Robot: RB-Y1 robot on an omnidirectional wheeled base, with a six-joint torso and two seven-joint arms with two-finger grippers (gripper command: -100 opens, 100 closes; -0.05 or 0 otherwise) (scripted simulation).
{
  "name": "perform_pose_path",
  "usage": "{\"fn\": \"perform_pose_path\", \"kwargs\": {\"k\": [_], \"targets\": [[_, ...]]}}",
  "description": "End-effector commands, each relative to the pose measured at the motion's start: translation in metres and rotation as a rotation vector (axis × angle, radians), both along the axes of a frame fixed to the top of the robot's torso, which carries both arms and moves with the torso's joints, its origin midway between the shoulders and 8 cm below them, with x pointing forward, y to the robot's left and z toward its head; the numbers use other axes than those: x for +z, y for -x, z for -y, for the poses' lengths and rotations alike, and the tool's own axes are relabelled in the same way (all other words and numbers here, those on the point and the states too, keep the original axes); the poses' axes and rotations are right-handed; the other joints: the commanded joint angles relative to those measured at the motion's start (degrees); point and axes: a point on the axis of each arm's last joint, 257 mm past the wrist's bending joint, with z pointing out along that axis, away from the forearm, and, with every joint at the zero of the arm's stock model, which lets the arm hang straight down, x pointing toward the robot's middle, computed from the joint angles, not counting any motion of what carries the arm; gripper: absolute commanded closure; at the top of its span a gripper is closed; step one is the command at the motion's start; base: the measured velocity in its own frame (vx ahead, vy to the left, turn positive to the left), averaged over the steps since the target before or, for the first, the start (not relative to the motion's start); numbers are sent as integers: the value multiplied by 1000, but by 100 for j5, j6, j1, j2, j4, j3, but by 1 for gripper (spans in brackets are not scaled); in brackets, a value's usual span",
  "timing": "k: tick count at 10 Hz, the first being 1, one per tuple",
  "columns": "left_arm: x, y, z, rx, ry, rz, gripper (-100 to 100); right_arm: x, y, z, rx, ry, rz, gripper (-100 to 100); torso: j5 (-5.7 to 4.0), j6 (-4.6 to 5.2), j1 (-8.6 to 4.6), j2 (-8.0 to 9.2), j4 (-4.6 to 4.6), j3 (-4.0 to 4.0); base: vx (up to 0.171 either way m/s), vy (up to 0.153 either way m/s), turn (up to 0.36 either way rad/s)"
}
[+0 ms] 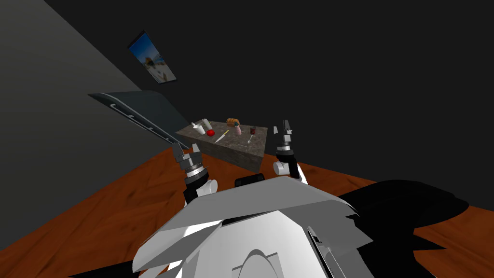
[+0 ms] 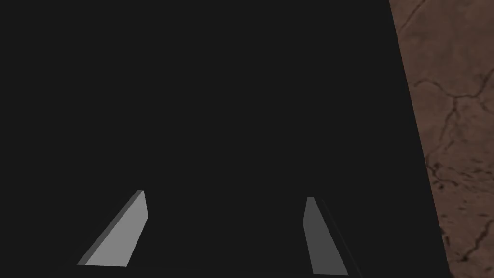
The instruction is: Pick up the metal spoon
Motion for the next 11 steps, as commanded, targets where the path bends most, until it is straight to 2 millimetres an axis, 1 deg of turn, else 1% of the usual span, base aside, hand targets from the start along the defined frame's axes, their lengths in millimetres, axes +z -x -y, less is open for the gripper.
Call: {"fn": "perform_pose_path", "kwargs": {"k": [1, 3, 4, 6, 7, 9, 10, 11], "targets": [[0, 0, 0, 0, 0, 0, 0, -6, 0, 0, 5, 52, -23, -100, 0, 0, 0, 0, 0, 0, -13, 5, 23], [0, 0, 0, 0, 0, 0, 0, -18, 1, 4, -3, 134, -70, -100, 0, 0, 1, 11, 2, 6, -44, 14, 43], [0, 0, 0, 0, 0, 0, 0, -18, 1, 3, 2, 143, -71, -100, 0, 0, 2, 20, 4, 11, -52, 9, 15], [0, 0, 0, 0, 0, 0, 0, -37, 3, 12, -18, 250, -138, -100, 1, 0, 3, 18, 4, 11, -45, 21, 65], [0, 0, 0, 0, 0, 0, 0, -37, 3, 11, -14, 258, -139, -100, 1, 0, 6, 22, 5, 12, -43, 21, 18], [0, 0, 0, 0, 0, 0, 0, -60, 8, 24, -45, 382, -221, -100, 1, 0, 4, 18, 4, 11, -55, 30, 85], [0, 0, 0, 0, 0, 0, 0, -60, 8, 23, -39, 392, -222, -100, 2, 0, 12, 26, 5, 15, -54, 36, 31], [0, 0, 0, 0, 0, 0, 0, -73, 11, 32, -56, 463, -269, -100, 3, 1, 11, 23, 6, 14, -47, 30, 78]]}}
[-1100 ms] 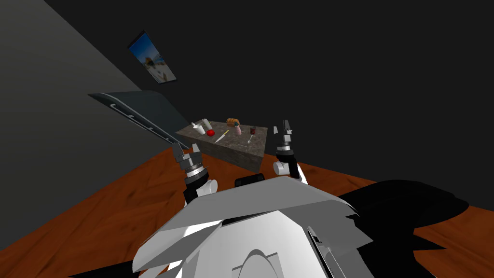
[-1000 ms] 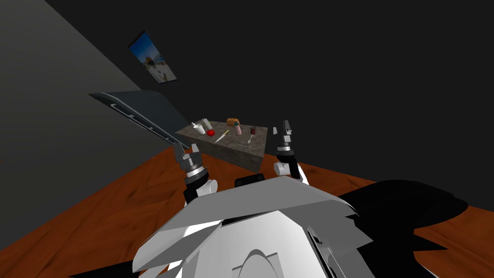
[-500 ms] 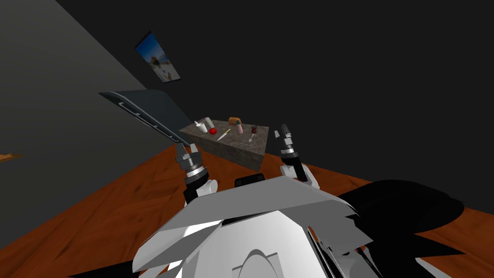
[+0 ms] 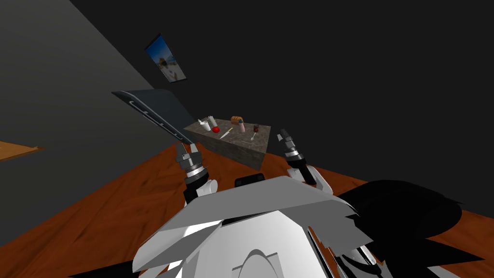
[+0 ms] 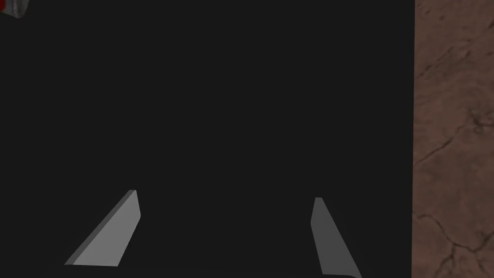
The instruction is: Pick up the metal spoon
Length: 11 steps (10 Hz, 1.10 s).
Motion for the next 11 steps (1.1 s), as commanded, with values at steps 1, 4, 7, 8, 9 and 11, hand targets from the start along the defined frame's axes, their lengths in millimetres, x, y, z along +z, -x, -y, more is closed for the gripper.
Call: {"fn": "perform_pose_path", "kwargs": {"k": [1, 4, 7, 8, 9, 11], "targets": [[0, 0, 0, 0, 0, 0, 0, -21, 5, 16, -33, 107, -69, -100, 0, 0, 0, 0, 0, 0, -69, 43, 137], [0, 0, 0, 0, 0, 0, 0, -47, 15, 36, -63, 281, -167, -100, 0, -1, 0, -2, 0, -1, -50, 40, 109], [0, 0, 0, 0, 0, 0, 0, -73, 27, 61, -92, 463, -267, -100, 0, -1, 0, -8, -1, -5, -31, 44, 139], [0, 0, 0, 0, 0, 0, 0, -79, 31, 62, -89, 474, -285, -100, 1, -1, 6, -9, -2, -5, -20, 44, 69], [0, 0, 0, 0, 0, 0, 0, -93, 41, 75, -102, 571, -342, -100, 1, 2, 5, -10, -2, -5, -19, 52, 135], [0, 0, 0, 0, 0, 0, 0, -108, 51, 90, -111, 673, -400, -100, 3, -2, 12, -15, -3, -8, -12, 62, 171]]}}
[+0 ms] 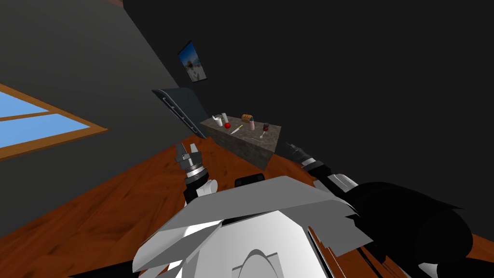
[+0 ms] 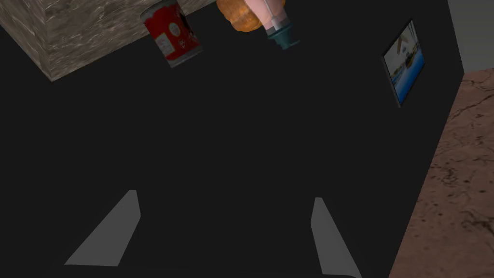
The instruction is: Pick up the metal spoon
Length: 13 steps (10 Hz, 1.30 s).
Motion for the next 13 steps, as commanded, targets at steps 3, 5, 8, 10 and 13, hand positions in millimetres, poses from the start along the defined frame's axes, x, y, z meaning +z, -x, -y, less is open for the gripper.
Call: {"fn": "perform_pose_path", "kwargs": {"k": [3, 5, 8, 10, 13], "targets": [[0, 0, 0, 0, 0, 0, 0, -31, 28, 33, -5, 226, -137, -100, -1, 0, -6, -3, -1, -2, 2, 46, 163], [0, 0, 0, 0, 0, 0, 0, -43, 42, 49, -2, 327, -201, -100, -2, 1, -8, -9, -2, -5, 20, 36, 142], [0, 0, 0, 0, 0, 0, 0, -67, 73, 79, 21, 528, -332, -100, 0, 1, -3, -20, -4, -12, 47, 53, 200], [0, 0, 0, 0, 0, 0, 0, -78, 89, 93, 45, 634, -399, -100, -1, 0, -6, -23, -5, -13, 49, 34, 161], [0, 0, 0, 0, 0, 0, 0, -89, 107, 107, 79, 749, -465, -100, -2, -3, -11, -26, -6, -15, 53, 23, 161]]}}
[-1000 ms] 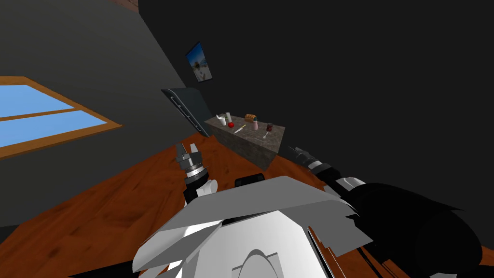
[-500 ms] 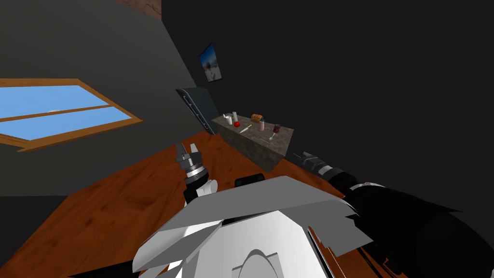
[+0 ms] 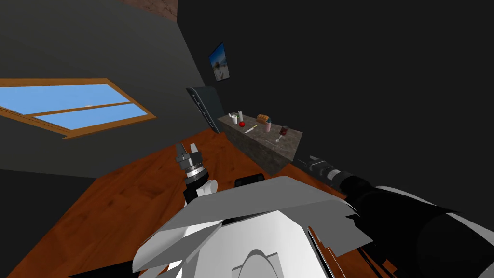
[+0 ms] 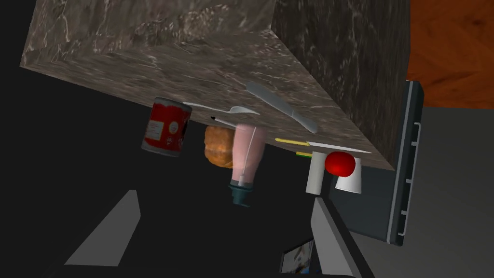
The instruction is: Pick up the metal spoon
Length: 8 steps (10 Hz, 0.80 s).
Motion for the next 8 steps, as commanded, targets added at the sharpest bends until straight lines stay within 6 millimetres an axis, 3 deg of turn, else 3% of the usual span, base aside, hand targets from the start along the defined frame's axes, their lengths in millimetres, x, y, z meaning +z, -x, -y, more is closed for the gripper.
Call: {"fn": "perform_pose_path", "kwargs": {"k": [1, 2, 3, 4, 5, 6, 7, 8], "targets": [[0, 0, 0, 0, 0, 0, 0, -11, 19, 15, 31, 102, -79, -100, 0, 0, 0, 0, 0, 0, 87, 37, 275], [0, 0, 0, 0, 0, 0, 0, -12, 20, 15, 38, 113, -83, -100, 1, -6, 4, -11, -2, -6, 83, 19, 109], [0, 0, 0, 0, 0, 0, 0, -19, 35, 27, 70, 192, -146, -100, 1, 2, 2, -9, -2, -6, 86, 33, 230], [0, 0, 0, 0, 0, 0, 0, -20, 38, 27, 76, 203, -155, -100, 2, -3, 6, -11, -3, -6, 67, 15, 119], [0, 0, 0, 0, 0, 0, 0, -28, 56, 39, 112, 278, -223, -100, 1, 1, 2, -5, -2, -4, 82, 13, 257], [0, 0, 0, 0, 0, 0, 0, -29, 57, 39, 119, 288, -227, -100, 1, -4, 0, -9, -2, -5, 75, 4, 131], [0, 0, 0, 0, 0, 0, 0, -36, 76, 49, 157, 355, -294, -100, -1, 1, -2, -7, -2, -5, 92, 22, 261], [0, 0, 0, 0, 0, 0, 0, -36, 76, 49, 166, 367, -298, -100, 0, -3, 3, -12, -3, -7, 94, -6, 111]]}}
